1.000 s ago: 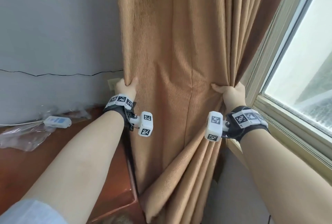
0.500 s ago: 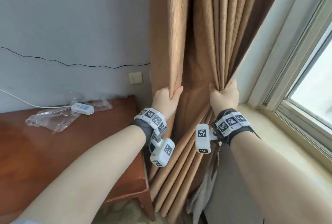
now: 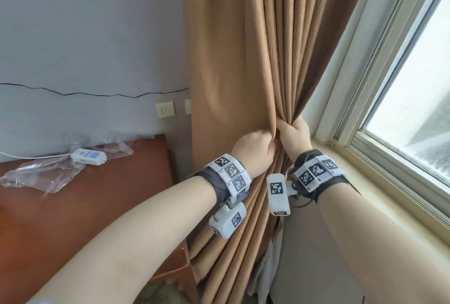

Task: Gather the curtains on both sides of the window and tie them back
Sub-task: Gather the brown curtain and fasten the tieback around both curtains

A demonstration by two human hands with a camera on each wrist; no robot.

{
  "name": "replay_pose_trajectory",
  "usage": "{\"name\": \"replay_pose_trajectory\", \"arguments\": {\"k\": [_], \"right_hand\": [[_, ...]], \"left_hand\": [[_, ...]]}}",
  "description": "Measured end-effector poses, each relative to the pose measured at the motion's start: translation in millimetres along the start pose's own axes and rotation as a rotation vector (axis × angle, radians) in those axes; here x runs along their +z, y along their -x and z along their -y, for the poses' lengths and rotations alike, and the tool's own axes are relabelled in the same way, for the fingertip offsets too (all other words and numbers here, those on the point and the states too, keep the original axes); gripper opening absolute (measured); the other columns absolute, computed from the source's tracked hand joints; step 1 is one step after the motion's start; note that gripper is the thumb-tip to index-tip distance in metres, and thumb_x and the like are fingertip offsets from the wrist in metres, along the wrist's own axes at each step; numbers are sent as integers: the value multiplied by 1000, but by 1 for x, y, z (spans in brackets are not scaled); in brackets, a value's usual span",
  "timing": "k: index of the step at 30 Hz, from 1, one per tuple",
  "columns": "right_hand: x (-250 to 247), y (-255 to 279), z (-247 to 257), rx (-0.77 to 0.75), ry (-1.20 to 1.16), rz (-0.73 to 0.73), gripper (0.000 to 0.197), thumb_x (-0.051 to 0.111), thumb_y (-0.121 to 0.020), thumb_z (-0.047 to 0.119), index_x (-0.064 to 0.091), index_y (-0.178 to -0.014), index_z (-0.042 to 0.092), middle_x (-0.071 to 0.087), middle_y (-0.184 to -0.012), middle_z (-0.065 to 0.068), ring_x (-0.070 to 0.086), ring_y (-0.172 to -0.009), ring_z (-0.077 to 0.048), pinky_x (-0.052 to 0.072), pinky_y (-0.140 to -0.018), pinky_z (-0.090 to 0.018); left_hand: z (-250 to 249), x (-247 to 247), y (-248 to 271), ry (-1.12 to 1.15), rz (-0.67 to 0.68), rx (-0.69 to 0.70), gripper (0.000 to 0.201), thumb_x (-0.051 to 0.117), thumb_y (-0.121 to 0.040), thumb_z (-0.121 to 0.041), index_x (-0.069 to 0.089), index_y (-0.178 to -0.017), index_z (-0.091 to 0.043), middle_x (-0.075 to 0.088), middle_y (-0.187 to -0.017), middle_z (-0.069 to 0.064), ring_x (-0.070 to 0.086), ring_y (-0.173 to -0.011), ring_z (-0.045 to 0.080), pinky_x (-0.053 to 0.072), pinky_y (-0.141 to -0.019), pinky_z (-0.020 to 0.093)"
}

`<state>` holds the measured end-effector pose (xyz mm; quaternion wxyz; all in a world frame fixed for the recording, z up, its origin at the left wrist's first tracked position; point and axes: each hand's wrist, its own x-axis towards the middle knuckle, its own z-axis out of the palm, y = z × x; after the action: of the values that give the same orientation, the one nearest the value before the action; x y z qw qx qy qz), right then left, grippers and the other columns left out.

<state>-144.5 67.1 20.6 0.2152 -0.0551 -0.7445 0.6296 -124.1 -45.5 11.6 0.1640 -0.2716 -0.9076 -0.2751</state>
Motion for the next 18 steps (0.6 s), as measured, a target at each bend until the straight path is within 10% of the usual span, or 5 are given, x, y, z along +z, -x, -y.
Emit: {"name": "replay_pose_trajectory", "arguments": {"k": [8,18], "right_hand": [[-14,5,9,62,-183,102,64,64,-79,53,52,-132,19,63,-121,6,59,-111,-7,42,-104,-30],[-13,6,4,-54,200,-4,83,83,-64,36,38,-133,20,53,-118,9,51,-107,-10,41,-93,-27]], "left_hand": [[-6,8,-12,-76,307,-7,36,31,-100,-24,55,-106,1,60,-109,23,58,-100,38,45,-85,41],[10,48,-26,-167,508,8,55,33,-97,-26,19,-147,-7,30,-148,18,43,-129,33,37,-106,45]]}}
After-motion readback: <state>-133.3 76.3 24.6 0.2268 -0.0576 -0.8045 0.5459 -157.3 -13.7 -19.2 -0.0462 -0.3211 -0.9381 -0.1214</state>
